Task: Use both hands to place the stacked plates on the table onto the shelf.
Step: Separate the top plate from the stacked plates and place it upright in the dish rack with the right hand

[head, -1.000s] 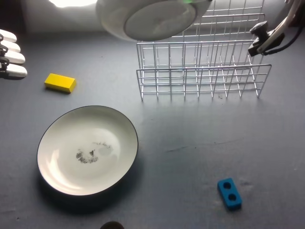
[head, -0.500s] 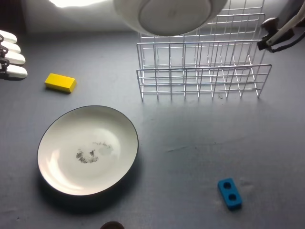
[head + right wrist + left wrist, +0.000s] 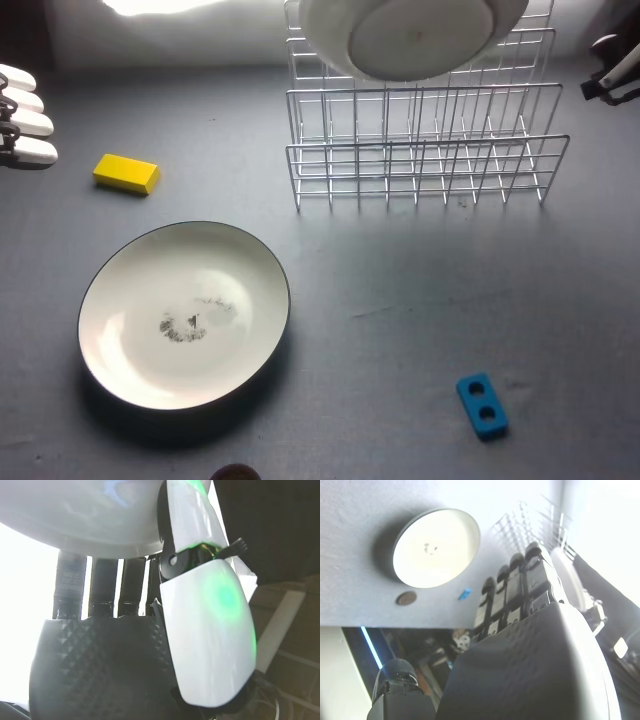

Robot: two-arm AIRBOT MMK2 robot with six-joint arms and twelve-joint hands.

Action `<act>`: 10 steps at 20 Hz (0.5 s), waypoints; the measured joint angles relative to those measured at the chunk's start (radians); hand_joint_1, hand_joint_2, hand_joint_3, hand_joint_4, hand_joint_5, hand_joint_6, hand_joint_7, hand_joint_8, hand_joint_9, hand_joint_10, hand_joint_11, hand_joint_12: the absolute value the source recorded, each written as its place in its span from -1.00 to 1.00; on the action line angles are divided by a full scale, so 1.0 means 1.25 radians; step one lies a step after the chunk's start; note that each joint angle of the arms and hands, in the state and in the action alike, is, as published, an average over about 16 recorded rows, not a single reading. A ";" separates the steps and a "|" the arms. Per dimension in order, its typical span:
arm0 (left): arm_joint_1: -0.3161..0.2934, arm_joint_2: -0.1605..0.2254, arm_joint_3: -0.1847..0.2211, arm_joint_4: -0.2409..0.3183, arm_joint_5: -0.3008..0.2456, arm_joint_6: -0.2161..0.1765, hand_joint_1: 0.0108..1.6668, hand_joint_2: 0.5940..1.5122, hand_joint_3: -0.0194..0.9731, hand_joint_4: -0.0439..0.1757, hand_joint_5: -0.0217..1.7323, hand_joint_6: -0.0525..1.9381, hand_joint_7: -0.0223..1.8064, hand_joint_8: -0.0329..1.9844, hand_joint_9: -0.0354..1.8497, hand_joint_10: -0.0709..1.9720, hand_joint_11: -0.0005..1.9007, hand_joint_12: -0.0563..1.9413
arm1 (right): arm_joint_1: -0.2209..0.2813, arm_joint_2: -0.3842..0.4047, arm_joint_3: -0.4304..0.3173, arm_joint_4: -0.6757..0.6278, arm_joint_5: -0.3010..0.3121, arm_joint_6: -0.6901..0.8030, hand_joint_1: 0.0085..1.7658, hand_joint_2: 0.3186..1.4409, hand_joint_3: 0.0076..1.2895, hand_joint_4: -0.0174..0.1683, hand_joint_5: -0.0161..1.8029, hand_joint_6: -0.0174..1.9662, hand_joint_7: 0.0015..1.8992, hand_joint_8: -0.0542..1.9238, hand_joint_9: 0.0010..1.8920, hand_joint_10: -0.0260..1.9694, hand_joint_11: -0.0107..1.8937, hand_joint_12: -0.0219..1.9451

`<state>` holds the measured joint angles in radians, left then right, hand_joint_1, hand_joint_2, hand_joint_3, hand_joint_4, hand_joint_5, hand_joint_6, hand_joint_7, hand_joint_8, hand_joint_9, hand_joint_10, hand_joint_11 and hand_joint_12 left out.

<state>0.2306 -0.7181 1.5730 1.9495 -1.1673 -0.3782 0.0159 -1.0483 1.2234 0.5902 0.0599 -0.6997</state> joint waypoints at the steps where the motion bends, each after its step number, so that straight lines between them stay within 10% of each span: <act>1: 0.000 0.000 0.000 0.000 0.000 0.000 -0.99 -0.27 -0.92 -0.56 -0.95 -0.94 -0.96 -0.97 -0.94 -0.93 -0.98 -0.96 | -0.001 0.000 0.005 0.001 -0.007 -0.001 0.56 0.24 -0.99 -0.90 0.01 -0.03 0.12 -0.10 0.10 -0.05 0.00 -0.04; 10: 0.000 0.000 -0.002 0.001 -0.002 -0.003 -0.99 -0.24 -0.92 -0.56 -0.95 -0.94 -0.96 -0.97 -0.94 -0.93 -0.99 -0.96 | -0.021 0.002 0.045 0.041 -0.051 -0.003 0.56 0.24 -0.99 -0.89 0.02 -0.04 0.12 -0.11 0.10 -0.06 -0.01 -0.03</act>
<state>0.2306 -0.7181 1.5704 1.9501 -1.1703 -0.3822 -0.0102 -1.0460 1.2799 0.6412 -0.0040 -0.7036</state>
